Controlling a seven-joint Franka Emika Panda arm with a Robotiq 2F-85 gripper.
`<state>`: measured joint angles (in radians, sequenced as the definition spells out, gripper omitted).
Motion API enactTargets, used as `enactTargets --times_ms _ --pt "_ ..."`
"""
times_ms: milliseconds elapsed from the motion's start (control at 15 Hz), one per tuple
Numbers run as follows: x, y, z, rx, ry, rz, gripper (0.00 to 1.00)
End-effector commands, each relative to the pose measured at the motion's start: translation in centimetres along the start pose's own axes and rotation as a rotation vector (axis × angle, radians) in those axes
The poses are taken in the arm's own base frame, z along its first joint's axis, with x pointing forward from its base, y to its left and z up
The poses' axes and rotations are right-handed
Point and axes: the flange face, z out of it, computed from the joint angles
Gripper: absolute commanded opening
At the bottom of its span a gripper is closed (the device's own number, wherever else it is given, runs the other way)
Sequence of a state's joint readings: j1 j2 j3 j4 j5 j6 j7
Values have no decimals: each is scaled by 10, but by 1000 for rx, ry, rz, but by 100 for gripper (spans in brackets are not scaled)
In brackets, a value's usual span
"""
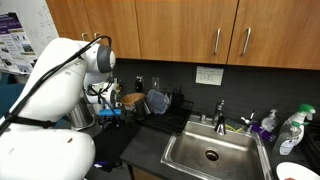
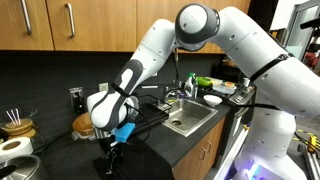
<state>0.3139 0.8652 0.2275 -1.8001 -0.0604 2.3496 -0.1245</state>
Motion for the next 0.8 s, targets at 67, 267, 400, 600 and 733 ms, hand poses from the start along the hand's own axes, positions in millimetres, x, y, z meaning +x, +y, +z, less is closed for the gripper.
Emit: enactTargets --times_ms 67,267,400,600,733 --pt "8 19 10 -19 7 50 100" --pt "3 29 6 -16 34 89 100" --pt "2 35 7 -14 37 102 100" --pt "3 37 8 -21 37 115 100" --pt "2 35 7 -34 43 119 100"
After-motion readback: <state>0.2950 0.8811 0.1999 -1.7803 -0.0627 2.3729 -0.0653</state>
